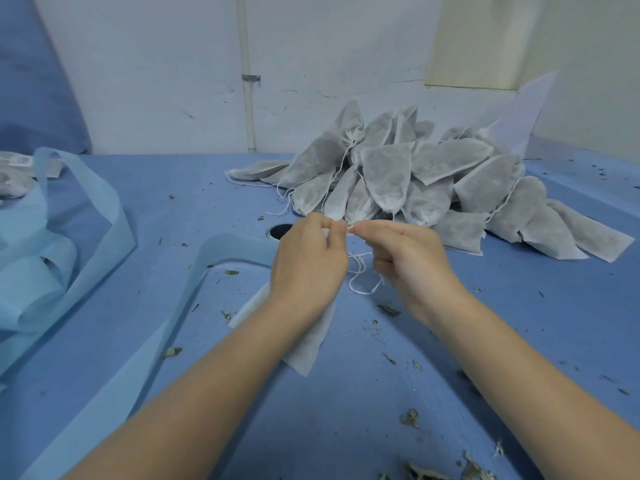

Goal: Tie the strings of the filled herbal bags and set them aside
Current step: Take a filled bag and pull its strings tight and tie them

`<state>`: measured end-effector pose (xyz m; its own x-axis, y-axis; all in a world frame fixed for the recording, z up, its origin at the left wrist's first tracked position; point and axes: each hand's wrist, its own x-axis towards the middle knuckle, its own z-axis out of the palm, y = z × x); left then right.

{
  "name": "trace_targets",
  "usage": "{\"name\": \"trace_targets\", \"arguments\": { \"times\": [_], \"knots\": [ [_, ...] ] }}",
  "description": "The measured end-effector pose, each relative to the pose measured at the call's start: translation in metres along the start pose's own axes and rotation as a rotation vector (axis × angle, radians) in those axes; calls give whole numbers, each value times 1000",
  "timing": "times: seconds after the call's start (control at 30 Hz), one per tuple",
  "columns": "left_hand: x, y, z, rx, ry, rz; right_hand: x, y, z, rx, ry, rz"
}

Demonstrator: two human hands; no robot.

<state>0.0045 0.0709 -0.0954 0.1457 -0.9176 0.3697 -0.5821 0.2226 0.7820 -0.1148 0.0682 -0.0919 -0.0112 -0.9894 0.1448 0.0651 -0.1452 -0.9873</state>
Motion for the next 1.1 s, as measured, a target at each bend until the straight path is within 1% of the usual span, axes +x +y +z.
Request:
{"name": "trace_targets", "arguments": {
  "times": [0.03,0.13,0.2,0.27,0.33,0.4,0.47,0.67,0.77,0.8,0.87,0.93,0.97,1.0,1.1],
  "knots": [
    [0,2,0,-52,-25,-26,1,-1,1,101,-16,62],
    [2,8,-1,-308,-81,-139,1,-4,4,467,-154,274],
    [3,10,-1,-436,-104,-224,1,-4,5,579,-193,333],
    [1,11,1,-478,-100,-230,1,-2,6,614,-198,363],
    [-2,10,2,-432,-21,-117,1,-2,6,597,-179,368],
    [-6,7,0,-289,85,61,1,-3,5,570,-153,358],
    [-8,6,-1,-184,162,171,1,-4,4,550,-140,343],
    [-6,5,-3,-152,221,196,2,-5,0,504,-94,336],
    [-4,1,-5,-30,250,254,2,-4,1,349,-21,248],
    [-4,0,-5,60,259,314,2,-3,2,268,12,203],
    [-3,-3,-6,264,302,484,1,-2,2,100,58,103],
    [-3,-6,-5,357,378,619,0,-2,1,10,46,25],
    [-2,-7,-5,365,391,643,-1,-2,0,-5,33,9],
    [-2,-7,-5,356,378,623,0,-2,-1,-15,22,3],
    [-2,-2,-5,245,223,407,0,-2,-2,-26,5,-4]
  ]
}}
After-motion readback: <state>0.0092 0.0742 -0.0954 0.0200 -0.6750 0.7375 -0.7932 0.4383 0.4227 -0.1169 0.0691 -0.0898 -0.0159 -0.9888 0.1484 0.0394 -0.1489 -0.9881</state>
